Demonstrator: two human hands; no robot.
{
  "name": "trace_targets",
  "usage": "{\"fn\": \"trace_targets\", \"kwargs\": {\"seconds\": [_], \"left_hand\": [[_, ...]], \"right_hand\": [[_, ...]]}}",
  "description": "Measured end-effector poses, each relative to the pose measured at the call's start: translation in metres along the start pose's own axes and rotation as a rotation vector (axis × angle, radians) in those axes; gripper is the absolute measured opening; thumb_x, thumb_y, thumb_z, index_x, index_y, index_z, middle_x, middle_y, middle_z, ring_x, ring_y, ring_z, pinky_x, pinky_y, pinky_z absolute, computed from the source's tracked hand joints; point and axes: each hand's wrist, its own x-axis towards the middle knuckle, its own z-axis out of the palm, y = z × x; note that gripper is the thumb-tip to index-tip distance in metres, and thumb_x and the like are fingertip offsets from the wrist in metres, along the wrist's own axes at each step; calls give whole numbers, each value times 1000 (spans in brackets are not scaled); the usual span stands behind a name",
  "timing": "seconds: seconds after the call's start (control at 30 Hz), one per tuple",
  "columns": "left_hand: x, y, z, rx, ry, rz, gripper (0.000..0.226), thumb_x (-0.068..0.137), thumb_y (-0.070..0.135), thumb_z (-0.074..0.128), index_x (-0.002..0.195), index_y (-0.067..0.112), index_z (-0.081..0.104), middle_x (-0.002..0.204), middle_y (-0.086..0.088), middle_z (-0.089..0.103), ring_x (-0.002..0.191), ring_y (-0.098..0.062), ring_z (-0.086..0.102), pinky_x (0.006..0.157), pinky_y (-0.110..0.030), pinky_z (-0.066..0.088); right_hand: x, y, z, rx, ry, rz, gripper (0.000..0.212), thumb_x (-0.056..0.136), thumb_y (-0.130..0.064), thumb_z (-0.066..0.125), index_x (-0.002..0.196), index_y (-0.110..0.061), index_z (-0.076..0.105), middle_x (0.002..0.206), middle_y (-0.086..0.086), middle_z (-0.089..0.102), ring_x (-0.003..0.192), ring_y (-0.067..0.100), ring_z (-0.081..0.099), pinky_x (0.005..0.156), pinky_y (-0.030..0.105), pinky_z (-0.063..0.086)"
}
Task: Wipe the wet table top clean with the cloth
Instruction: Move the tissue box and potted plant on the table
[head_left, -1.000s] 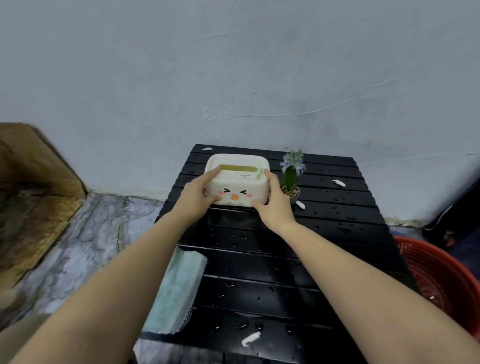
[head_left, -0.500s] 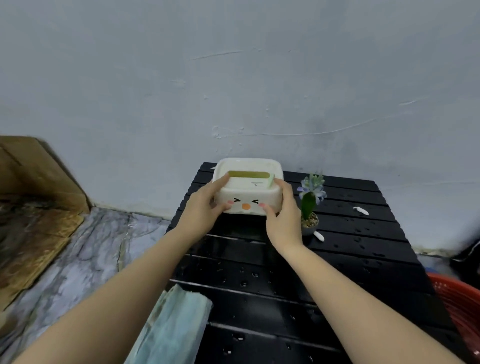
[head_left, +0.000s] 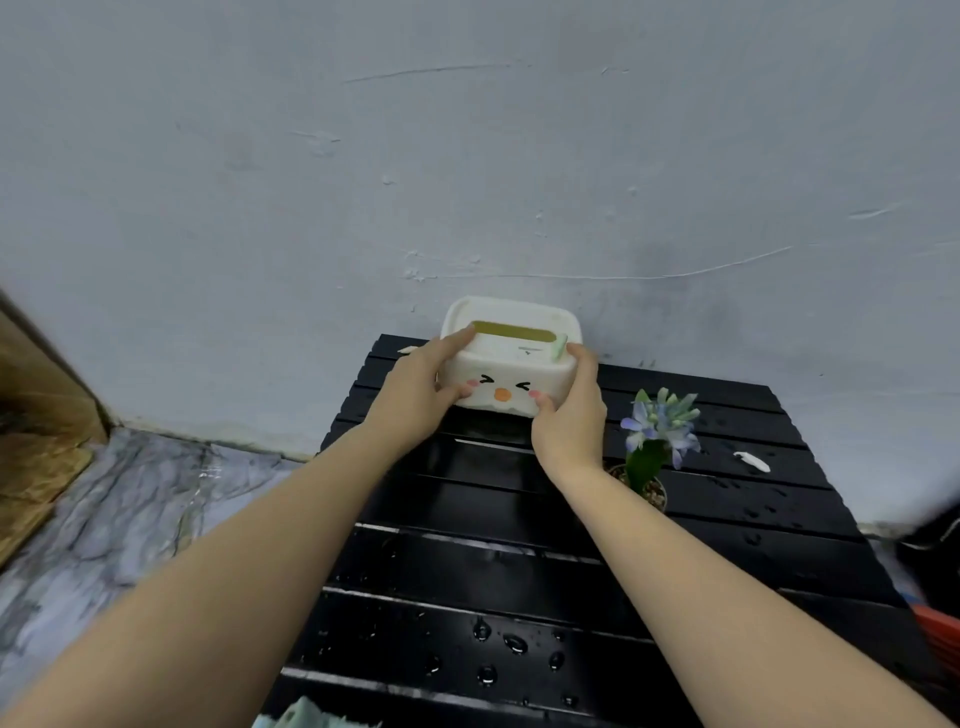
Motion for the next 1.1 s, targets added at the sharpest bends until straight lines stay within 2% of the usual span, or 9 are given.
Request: {"fn": "trace_targets", "kwargs": {"seconds": [0.17, 0.37, 0.47, 0.53, 0.6, 0.73, 0.8, 0.93, 1.1], "left_hand": [[5, -4, 5, 43, 13, 5, 68, 93, 16, 69, 147, 46, 41, 134, 13, 55, 118, -18, 58, 105, -41, 51], [5, 0, 4, 131, -37, 42, 81, 94, 19, 67, 156, 44, 21, 151, 4, 46, 127, -11, 47, 110, -32, 42], [-1, 3, 4, 223, -1, 53, 92, 93, 24, 67, 155, 51, 6, 163, -6, 31, 145, -27, 36, 115, -47, 38], [-9, 10, 4, 287, 116, 81, 83, 92, 36, 64, 157, 39, 12, 160, -8, 34, 142, -34, 38, 112, -53, 38], [-22, 23, 4, 294, 216, 115, 72, 91, 43, 63, 153, 27, 30, 153, -1, 45, 136, -27, 46, 110, -51, 40], [-56, 56, 7, 203, 304, 217, 42, 92, 34, 64, 131, 22, 55, 127, 8, 61, 114, -15, 58, 102, -47, 46], [-71, 67, 13, 185, 287, 253, 32, 93, 32, 63, 123, 20, 61, 118, 9, 64, 106, -14, 59, 98, -45, 47], [-91, 76, 32, 222, 201, 302, 22, 92, 24, 65, 113, 17, 66, 109, 5, 69, 101, -16, 61, 92, -39, 49], [-103, 74, 58, 258, -18, 255, 17, 91, 24, 65, 108, 23, 66, 102, 9, 66, 101, -16, 57, 86, -40, 53]], "right_hand": [[9, 4, 2, -54, 3, -15, 59, 96, 0, 55, 144, -30, 36, 140, 0, 47, 110, 5, 38, 89, 21, 35], [11, 2, 4, -124, 4, -26, 70, 95, -7, 59, 150, -32, 24, 150, 1, 38, 128, 17, 41, 101, 35, 43], [2, -8, 3, -165, 20, -69, 77, 91, -6, 61, 153, -27, 20, 157, 2, 28, 145, 24, 24, 112, 38, 35], [-12, -18, -1, -145, -11, -127, 77, 92, -10, 63, 153, -27, 20, 159, 5, 23, 148, 23, 16, 112, 32, 32], [-35, -26, -9, -113, -54, -222, 70, 94, -14, 62, 151, -28, 23, 158, 5, 26, 147, 21, 19, 109, 24, 33], [-94, -37, -34, -144, -131, -358, 52, 94, -15, 61, 142, -21, 43, 144, -2, 45, 142, 15, 28, 108, 17, 27], [-120, -35, -49, -196, -117, -422, 41, 93, -16, 62, 134, -19, 54, 132, -5, 55, 134, 15, 37, 109, 21, 32], [-153, -10, -77, -367, -93, -431, 23, 90, -23, 66, 113, -21, 66, 109, -5, 58, 111, 17, 47, 93, 31, 44], [-161, 20, -106, -587, -31, -253, 34, 85, -30, 70, 118, -30, 62, 124, 4, 46, 121, 26, 37, 99, 43, 43]]}}
